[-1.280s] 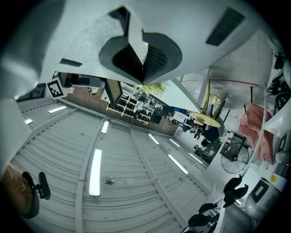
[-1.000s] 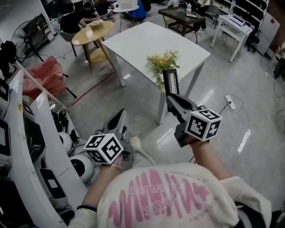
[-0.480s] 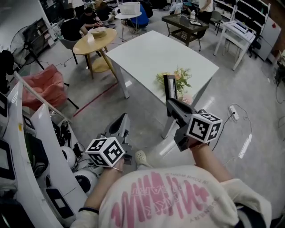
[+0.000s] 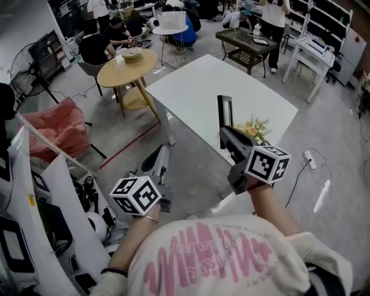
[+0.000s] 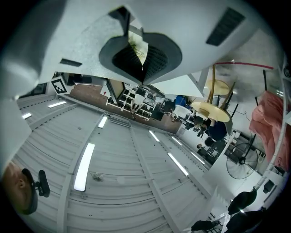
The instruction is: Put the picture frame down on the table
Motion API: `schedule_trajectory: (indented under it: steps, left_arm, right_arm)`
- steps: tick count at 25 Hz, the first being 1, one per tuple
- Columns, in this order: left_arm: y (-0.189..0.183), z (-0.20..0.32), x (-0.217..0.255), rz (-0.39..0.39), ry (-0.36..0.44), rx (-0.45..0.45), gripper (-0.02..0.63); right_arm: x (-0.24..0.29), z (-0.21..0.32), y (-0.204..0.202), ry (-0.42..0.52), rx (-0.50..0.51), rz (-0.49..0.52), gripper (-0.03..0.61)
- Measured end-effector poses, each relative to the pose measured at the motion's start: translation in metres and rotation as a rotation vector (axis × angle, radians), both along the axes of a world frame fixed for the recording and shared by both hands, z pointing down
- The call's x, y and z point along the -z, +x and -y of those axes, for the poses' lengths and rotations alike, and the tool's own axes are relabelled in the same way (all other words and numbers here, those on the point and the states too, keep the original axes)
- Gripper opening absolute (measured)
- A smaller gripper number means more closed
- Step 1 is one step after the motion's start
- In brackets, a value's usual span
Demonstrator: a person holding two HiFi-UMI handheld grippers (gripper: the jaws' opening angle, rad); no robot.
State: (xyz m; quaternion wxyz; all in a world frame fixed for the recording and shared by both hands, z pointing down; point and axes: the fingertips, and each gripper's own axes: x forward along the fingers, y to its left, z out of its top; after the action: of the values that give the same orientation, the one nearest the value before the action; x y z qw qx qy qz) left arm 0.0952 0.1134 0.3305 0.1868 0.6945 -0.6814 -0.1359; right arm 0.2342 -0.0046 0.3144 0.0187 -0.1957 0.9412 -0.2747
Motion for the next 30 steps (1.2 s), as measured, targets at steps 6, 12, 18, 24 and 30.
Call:
schedule_trajectory:
  steps: [6,12,18,24,30]
  left_arm:
    - [-0.057,0.027,-0.001,0.005,0.02,0.0,0.003]
    - [-0.1,0.037,-0.016,-0.037,0.013,0.005,0.003]
    - [-0.115,0.048,-0.034,-0.069,-0.021,-0.02,0.003]
    - [-0.126,0.053,-0.06,-0.062,-0.089,-0.039,0.003]
    - [-0.154,0.07,-0.076,-0.082,-0.114,-0.006,0.003]
  right_arm:
    - [-0.006,0.032,-0.052,-0.005,-0.013,0.001,0.075]
    - [-0.021,0.049,-0.088,0.001,-0.018,-0.043,0.075]
    - [-0.048,0.069,-0.096,-0.085,-0.043,-0.08,0.075]
    - [-0.08,0.087,-0.094,-0.128,-0.069,-0.169,0.075]
    - [-0.098,0.12,-0.118,-0.146,-0.07,-0.193,0.075]
